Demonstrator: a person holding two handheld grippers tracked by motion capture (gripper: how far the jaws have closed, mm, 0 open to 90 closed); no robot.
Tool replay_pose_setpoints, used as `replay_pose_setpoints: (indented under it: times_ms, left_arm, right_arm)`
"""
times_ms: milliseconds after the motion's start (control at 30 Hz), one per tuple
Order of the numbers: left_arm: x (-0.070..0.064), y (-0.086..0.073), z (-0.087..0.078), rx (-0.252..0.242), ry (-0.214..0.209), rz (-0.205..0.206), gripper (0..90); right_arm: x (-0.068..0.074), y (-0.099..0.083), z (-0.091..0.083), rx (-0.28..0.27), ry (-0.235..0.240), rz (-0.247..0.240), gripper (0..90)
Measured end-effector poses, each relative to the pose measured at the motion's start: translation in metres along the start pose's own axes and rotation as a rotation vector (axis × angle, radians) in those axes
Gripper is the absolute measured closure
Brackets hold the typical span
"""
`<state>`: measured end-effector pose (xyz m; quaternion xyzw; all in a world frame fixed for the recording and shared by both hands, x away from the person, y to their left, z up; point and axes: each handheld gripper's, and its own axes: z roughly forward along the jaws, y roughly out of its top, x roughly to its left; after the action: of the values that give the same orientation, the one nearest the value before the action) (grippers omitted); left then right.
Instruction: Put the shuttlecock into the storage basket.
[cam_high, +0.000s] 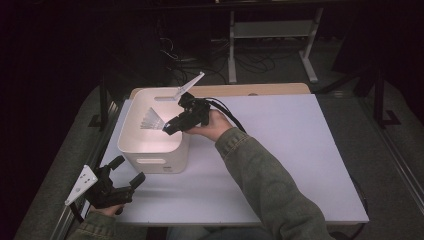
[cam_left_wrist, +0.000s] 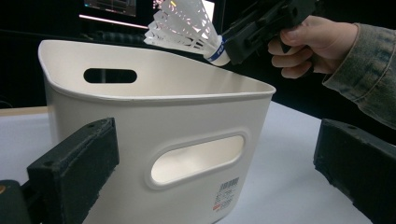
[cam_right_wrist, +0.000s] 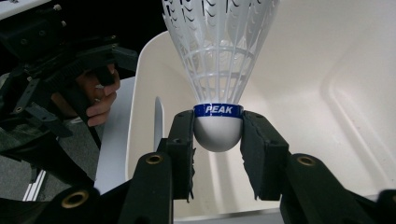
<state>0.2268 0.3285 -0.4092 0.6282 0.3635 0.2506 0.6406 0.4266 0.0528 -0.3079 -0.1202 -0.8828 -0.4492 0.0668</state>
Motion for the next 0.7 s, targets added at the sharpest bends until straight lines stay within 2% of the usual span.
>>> replay_pose_setpoints:
  times_ms: [567, 667, 700]
  left_arm:
    - [0.0, 0.0, 0.0, 0.004, 0.002, 0.0, 0.0]
    - [0.0, 0.0, 0.0, 0.003, 0.001, -0.002, 0.0]
    - [0.0, 0.0, 0.0, 0.003, 0.002, -0.001, 0.0]
  right_arm:
    - [-0.004, -0.008, 0.016, 0.047, 0.018, 0.013, 63.6]
    - [-0.004, -0.008, 0.016, 0.041, 0.02, 0.022, 58.2]
    - [-0.004, -0.007, 0.015, 0.034, 0.025, 0.028, 52.9]
